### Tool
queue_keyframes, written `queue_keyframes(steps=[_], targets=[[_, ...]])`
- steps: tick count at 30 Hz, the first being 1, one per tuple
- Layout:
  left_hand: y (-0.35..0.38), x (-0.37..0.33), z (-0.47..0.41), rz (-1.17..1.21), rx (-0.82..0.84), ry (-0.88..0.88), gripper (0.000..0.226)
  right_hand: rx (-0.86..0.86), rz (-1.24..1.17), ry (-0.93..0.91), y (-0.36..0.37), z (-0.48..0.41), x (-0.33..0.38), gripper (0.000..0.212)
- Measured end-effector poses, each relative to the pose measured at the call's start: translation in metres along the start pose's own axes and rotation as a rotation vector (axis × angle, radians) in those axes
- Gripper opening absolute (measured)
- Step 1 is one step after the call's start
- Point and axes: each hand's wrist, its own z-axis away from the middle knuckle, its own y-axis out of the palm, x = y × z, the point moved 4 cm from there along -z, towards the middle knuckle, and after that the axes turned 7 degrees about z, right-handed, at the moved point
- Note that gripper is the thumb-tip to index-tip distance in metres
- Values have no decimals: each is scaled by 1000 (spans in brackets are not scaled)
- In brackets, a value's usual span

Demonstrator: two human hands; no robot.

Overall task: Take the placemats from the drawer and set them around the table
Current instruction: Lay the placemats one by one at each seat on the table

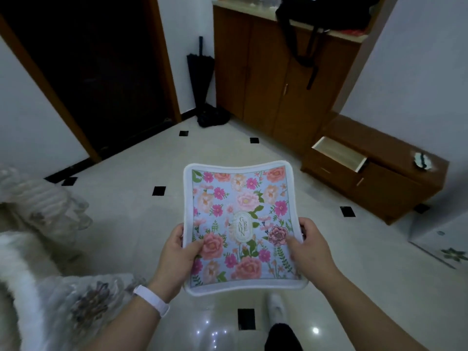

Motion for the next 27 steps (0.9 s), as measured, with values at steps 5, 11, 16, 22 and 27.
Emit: queue_keyframes(steps=[5, 11, 16, 22, 27], targets=[[7, -7, -51, 27, -171, 7, 28, 152, -25, -48, 21, -95, 15, 21], [36, -32, -109, 63, -361, 40, 33, 287, -29, -164, 16, -205, 56, 19], [45, -58, -142, 96, -474, 120, 36, 412, -38, -286, 27, -277, 100, 20], [17, -87, -156, 119, -615, 163, 36, 545, -38, -329, 82, -315, 144, 23], [-41, -100, -177, 128, -693, 156, 31, 611, 32, -360, 148, -337, 185, 24]])
